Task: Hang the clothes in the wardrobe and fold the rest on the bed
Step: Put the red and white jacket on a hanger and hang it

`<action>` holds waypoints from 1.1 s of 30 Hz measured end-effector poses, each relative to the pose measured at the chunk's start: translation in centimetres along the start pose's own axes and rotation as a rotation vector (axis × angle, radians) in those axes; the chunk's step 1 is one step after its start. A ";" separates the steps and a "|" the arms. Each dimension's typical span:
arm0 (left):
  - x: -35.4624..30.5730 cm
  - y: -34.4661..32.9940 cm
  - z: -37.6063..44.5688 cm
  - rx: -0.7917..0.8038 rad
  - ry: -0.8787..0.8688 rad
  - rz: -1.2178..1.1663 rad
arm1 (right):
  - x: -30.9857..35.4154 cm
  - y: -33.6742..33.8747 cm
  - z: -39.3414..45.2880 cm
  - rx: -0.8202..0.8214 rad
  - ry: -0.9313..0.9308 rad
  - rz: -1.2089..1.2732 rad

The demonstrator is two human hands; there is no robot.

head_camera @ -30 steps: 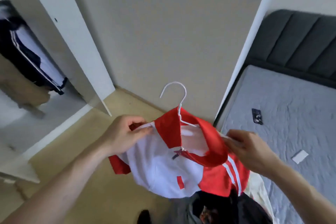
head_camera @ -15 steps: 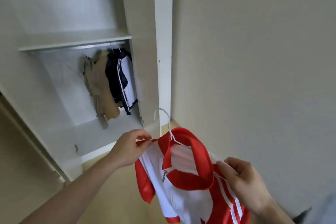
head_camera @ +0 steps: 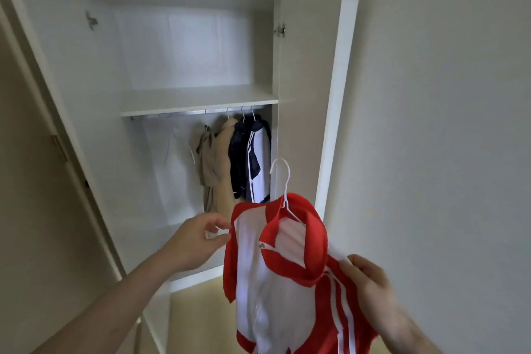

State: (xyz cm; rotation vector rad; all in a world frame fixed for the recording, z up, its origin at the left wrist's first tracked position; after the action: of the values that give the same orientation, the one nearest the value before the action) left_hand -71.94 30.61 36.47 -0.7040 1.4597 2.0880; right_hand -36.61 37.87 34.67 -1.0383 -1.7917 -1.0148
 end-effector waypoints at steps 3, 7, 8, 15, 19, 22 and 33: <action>1.9 2.4 2.6 -0.031 0.019 0.030 | 3.0 -2.4 3.5 0.016 0.035 -0.035; 4.5 5.2 6.6 -0.069 0.043 0.099 | 6.0 -5.8 9.0 0.103 0.045 -0.120; 5.2 5.7 7.7 -0.078 0.056 0.115 | 6.8 -6.7 10.5 0.128 0.027 -0.102; 9.6 8.5 15.2 -0.186 0.167 0.135 | 12.2 -11.6 22.2 0.277 0.006 -0.100; 12.5 10.0 17.9 -0.271 0.238 0.131 | 15.4 -15.5 28.1 0.372 -0.039 -0.106; 15.2 11.1 18.7 -0.287 0.303 0.122 | 17.3 -18.9 31.0 0.443 -0.073 -0.096; 29.3 14.6 29.4 -0.292 0.420 -0.040 | 24.4 -31.6 40.1 0.443 -0.130 0.077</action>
State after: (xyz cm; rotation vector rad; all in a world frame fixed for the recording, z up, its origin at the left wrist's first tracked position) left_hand -107.16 56.92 35.88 -1.3398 1.3364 2.2378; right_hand -83.32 69.79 35.37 -0.8987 -1.9480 -0.4768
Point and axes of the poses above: each hand's wrist, its own z-axis towards the middle knuckle, its own y-axis out of the back of the hand, x = y × z, the point moved 1 cm from there along z, towards the middle knuckle, and after that the axes turned 14 degrees about -y, right-handed, at the moved point
